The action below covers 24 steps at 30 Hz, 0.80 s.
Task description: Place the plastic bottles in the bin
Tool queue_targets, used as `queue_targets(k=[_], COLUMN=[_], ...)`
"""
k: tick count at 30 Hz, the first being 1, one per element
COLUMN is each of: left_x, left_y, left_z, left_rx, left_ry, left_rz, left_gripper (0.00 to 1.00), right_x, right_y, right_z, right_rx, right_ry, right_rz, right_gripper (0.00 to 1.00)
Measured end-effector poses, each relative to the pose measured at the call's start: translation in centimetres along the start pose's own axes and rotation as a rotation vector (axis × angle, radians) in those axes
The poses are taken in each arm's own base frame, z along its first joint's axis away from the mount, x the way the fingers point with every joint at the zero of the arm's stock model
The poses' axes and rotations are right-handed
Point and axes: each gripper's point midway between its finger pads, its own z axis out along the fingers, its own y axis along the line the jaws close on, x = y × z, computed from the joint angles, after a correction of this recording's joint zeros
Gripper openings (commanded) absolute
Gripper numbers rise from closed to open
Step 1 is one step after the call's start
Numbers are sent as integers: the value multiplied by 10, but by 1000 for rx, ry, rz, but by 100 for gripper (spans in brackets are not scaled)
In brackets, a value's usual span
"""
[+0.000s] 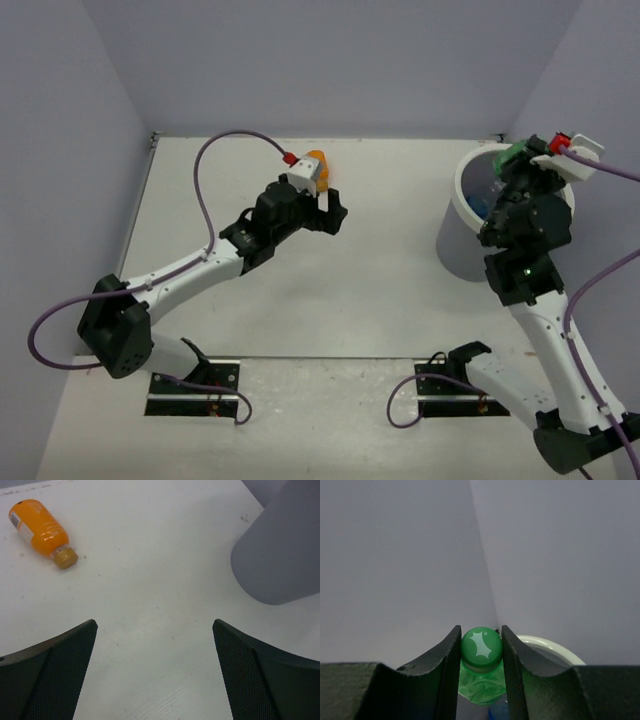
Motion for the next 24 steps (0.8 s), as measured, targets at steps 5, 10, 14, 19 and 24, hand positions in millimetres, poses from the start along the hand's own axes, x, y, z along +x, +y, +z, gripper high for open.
queue_targets(k=[5, 10, 14, 19, 24], left_x=[-11, -11, -8, -3, -5], left_y=[18, 34, 50, 69, 85], left_z=[2, 2, 5, 12, 29], left_rx=[-54, -98, -131, -177, -245], left_ry=[-13, -5, 4, 23, 32], left_rz=[-36, -53, -80, -103, -132], left_gripper=[100, 100, 100, 100, 100], right_x=[41, 55, 53, 74, 81], right_y=[15, 41, 67, 94, 110], right_z=[9, 4, -4, -18, -36], right_rx=[-1, -131, -270, -415, -540], right_ry=[105, 188, 225, 313, 369], right_rz=[-80, -47, 26, 48, 76], right_gripper=[99, 99, 99, 99, 99])
